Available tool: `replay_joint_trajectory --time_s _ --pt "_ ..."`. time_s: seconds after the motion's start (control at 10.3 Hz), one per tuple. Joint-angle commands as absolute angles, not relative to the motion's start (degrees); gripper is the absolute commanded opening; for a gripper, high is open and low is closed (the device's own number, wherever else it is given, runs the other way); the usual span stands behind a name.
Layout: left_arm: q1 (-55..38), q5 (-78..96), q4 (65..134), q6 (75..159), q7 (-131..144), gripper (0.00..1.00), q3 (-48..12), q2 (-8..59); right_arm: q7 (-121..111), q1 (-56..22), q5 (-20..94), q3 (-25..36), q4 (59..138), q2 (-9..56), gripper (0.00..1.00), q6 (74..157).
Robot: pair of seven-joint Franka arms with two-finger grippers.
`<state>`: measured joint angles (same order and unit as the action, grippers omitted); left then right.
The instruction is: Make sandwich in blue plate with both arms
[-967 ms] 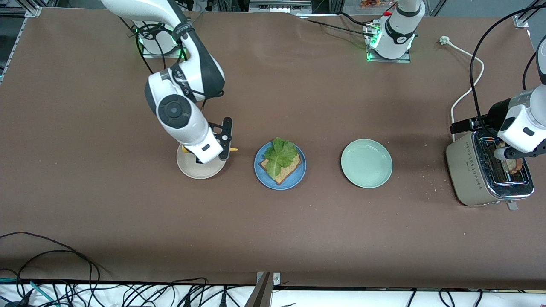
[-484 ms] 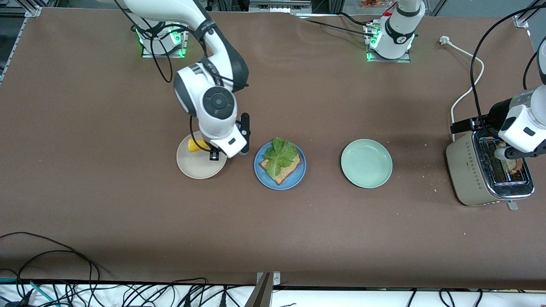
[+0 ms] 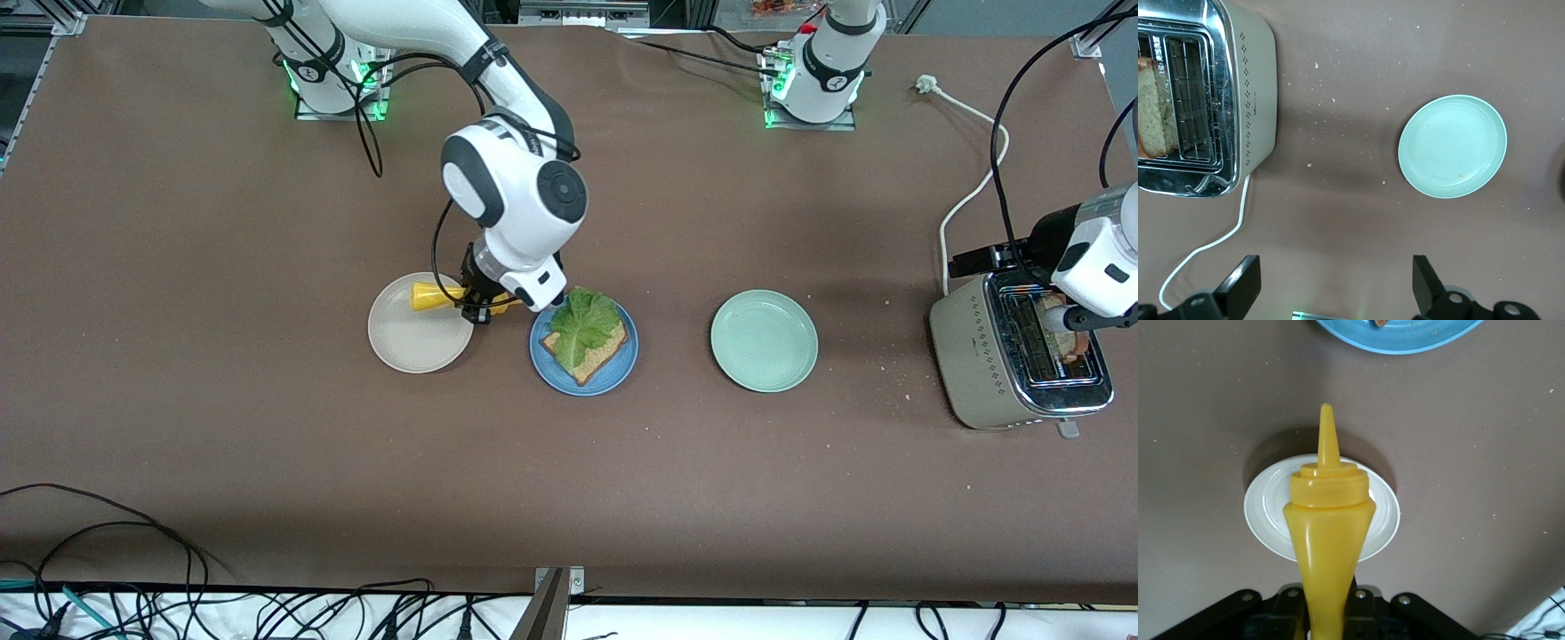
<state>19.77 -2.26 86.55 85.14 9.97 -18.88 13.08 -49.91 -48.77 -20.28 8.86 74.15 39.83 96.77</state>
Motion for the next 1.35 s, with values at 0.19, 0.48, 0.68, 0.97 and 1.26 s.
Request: replay_joint_trajectory --time_s 0.19,0.48,0.68,0.97,1.26 --pt "20.48 -3.78 86.57 84.2 7.82 1.0 -19.16 12.31 -49.39 -50.1 -23.12 9.23 71.19 41.4 0.12 94.39" --pt "20.48 -3.78 86.57 83.85 7.82 1.0 -19.25 12.3 -49.48 -50.1 -23.12 9.14 71.19 41.4 0.12 94.39" --pt "20.91 -3.78 86.49 83.85 7.39 1.0 -19.16 12.3 -49.57 -49.66 -22.68 9.14 71.54 41.14 0.12 94.57" --pt "22.84 -3.95 86.05 82.54 3.97 1.0 -18.9 12.22 -50.35 -44.58 -10.51 9.4 73.37 38.33 0.12 95.18" --pt "27.32 -10.16 82.72 82.44 -5.6 1.0 -18.37 12.48 -51.32 -38.96 0.84 9.49 84.15 29.92 0.12 101.3"
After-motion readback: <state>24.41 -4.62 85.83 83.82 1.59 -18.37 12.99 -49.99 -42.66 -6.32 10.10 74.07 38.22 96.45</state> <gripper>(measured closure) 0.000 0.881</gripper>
